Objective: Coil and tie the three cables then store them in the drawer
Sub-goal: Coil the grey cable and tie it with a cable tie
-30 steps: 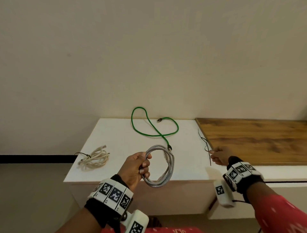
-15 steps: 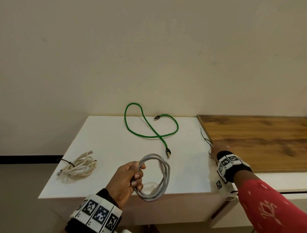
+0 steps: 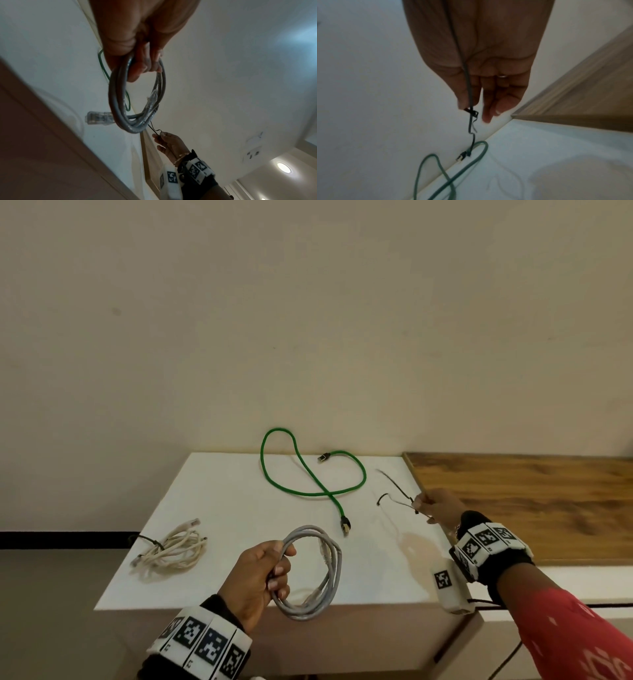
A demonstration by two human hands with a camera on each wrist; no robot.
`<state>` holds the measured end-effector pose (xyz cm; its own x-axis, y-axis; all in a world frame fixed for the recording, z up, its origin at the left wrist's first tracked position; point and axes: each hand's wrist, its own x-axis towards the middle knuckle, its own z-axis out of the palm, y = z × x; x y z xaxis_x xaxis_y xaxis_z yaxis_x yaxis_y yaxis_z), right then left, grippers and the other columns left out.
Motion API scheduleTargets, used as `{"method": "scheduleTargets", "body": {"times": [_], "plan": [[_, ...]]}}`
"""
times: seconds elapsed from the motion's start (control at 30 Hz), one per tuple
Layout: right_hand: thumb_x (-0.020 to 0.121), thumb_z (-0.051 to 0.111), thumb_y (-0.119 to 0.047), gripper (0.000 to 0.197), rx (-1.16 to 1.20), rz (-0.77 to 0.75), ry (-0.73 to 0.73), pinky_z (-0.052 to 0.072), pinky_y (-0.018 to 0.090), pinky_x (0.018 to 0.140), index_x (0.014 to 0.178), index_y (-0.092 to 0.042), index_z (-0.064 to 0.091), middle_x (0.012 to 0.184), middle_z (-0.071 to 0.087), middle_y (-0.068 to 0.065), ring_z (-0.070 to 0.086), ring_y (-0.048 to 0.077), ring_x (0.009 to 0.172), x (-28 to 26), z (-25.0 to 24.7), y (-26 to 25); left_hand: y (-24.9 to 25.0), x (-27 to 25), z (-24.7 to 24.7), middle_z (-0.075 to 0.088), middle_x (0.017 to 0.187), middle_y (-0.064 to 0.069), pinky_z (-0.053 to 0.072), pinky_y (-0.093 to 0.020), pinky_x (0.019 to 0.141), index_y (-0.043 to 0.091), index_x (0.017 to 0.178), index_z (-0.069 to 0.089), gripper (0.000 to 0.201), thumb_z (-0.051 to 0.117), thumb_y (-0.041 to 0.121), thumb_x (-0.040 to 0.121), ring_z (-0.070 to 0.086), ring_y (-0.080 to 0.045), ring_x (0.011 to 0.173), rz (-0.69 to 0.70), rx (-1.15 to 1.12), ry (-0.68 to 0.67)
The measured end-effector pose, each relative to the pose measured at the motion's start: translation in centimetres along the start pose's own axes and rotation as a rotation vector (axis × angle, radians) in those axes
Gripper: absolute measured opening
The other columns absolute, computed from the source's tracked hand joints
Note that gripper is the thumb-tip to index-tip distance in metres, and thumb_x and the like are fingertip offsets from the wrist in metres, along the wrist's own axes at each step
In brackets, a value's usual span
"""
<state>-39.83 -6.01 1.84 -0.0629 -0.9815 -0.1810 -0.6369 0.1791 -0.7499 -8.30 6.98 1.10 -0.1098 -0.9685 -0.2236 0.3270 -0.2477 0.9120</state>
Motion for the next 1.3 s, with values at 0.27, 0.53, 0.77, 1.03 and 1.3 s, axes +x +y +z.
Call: {"method": "scheduleTargets", "body": {"times": [0.27, 0.53, 0.77, 1.03, 1.3], "plan": [[0.086, 0.058, -0.005, 0.023, 0.338, 0.098, 0.057, 0.041, 0.024, 0.063, 0.064, -0.01, 0.056, 0.077, 0.056, 0.005, 0.048, 0.022, 0.096, -1.8, 0.6, -0.8, 0.7, -1.6, 0.5, 0.036, 0.042, 0.006, 0.033, -0.018, 0.037, 0.003, 0.079, 0.053, 0.031, 0.032, 0.014, 0.098, 0.026, -0.005, 0.031, 0.038, 0.006, 0.038], [0.085, 0.053, 0.007, 0.025, 0.546, -0.084, 0.178, 0.043, 0.018, 0.056, 0.066, -0.01, 0.055, 0.051, 0.068, -0.005, 0.055, 0.017, 0.066, -1.7, 0.4, -0.4, 0.0, -0.9, -0.1, 0.036, 0.042, 0.006, 0.033, -0.017, 0.037, 0.001, 0.079, 0.054, 0.031, 0.032, 0.014, 0.099, 0.026, -0.005, 0.032, 0.031, 0.022, 0.041], [0.081, 0.044, 0.022, 0.034, 0.312, -0.432, 0.169, 0.046, 0.004, 0.06, 0.101, 0.003, 0.064, 0.067, 0.065, -0.005, 0.059, -0.006, 0.06, -6.6, -0.7, -5.2, 1.0, -2.0, 0.8, 0.036, 0.041, 0.008, 0.033, -0.018, 0.036, 0.004, 0.077, 0.053, 0.031, 0.032, 0.014, 0.099, 0.026, -0.004, 0.031, 0.067, 0.063, 0.033], [0.075, 0.065, 0.009, 0.04, 0.352, -0.671, 0.069, 0.05, 0.015, 0.065, 0.063, -0.028, 0.073, 0.074, 0.065, -0.003, 0.06, 0.004, 0.072, -17.5, 0.5, -11.6, 2.2, -4.6, 1.4, 0.036, 0.038, 0.009, 0.031, -0.018, 0.037, 0.007, 0.074, 0.053, 0.034, 0.032, 0.015, 0.099, 0.026, -0.003, 0.03, 0.145, 0.18, 0.055], [0.077, 0.067, -0.001, 0.017, 0.287, -0.361, -0.068, 0.047, 0.02, 0.045, 0.065, -0.01, 0.061, 0.056, 0.064, 0.007, 0.058, 0.013, 0.046, -21.3, 8.5, -11.6, 2.4, -7.0, 2.8, 0.033, 0.048, 0.004, 0.025, -0.021, 0.046, 0.01, 0.073, 0.052, 0.033, 0.032, 0.013, 0.099, 0.025, -0.002, 0.031, 0.238, 0.312, 0.07]]}}
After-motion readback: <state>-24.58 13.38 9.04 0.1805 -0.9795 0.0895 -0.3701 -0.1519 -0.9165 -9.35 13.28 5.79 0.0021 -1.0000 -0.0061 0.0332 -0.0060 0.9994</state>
